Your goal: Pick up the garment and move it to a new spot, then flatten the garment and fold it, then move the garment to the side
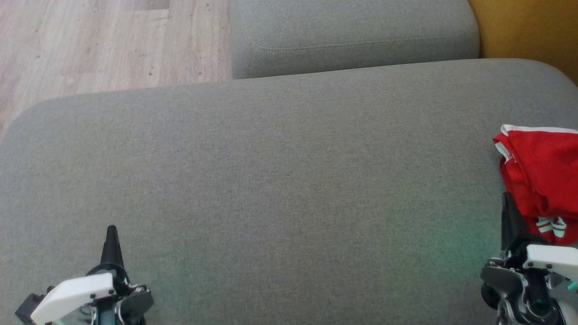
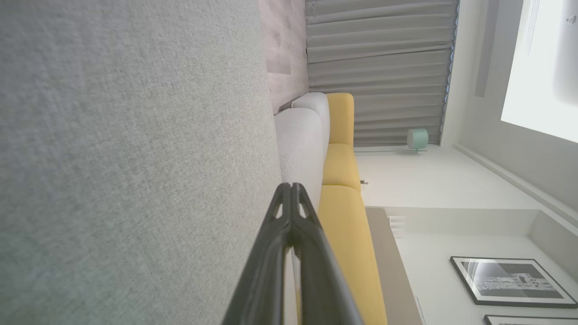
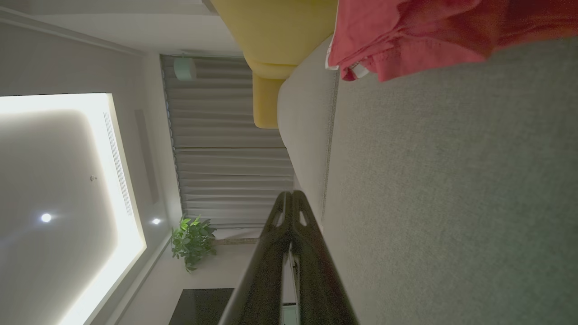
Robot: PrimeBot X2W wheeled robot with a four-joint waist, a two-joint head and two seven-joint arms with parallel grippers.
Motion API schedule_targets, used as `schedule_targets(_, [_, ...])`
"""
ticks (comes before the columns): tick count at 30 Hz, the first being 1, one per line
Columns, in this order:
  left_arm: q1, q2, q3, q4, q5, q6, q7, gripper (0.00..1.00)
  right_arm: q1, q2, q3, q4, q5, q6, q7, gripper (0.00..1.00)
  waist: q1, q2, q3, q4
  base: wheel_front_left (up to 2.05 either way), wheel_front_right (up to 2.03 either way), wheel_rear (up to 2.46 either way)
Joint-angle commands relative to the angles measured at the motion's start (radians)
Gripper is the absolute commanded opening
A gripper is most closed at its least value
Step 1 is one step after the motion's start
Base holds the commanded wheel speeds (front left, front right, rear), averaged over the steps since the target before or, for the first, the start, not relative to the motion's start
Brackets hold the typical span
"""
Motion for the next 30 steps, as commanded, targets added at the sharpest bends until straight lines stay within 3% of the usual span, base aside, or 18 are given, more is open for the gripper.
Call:
schedule_targets(1, [-0.062, 0.003, 0.042, -0.037, -0.027, -0.013, 0.011, 0.00, -0.055, -0.001, 0.013, -0.041, 0.035, 0.008, 0.005, 0.00, 0.0000, 0.0000, 0.000, 0.001, 0.00, 0.00, 0.00])
schedule_targets(30, [-0.064, 0.002, 0.045, -0.038, -0.046, -0.015, 0.016, 0.00, -0.056, 0.001, 0.010, -0.041, 0.055, 0.008, 0.006, 0.00, 0.0000, 0.0000, 0.000, 0.003, 0.00, 0.00, 0.00])
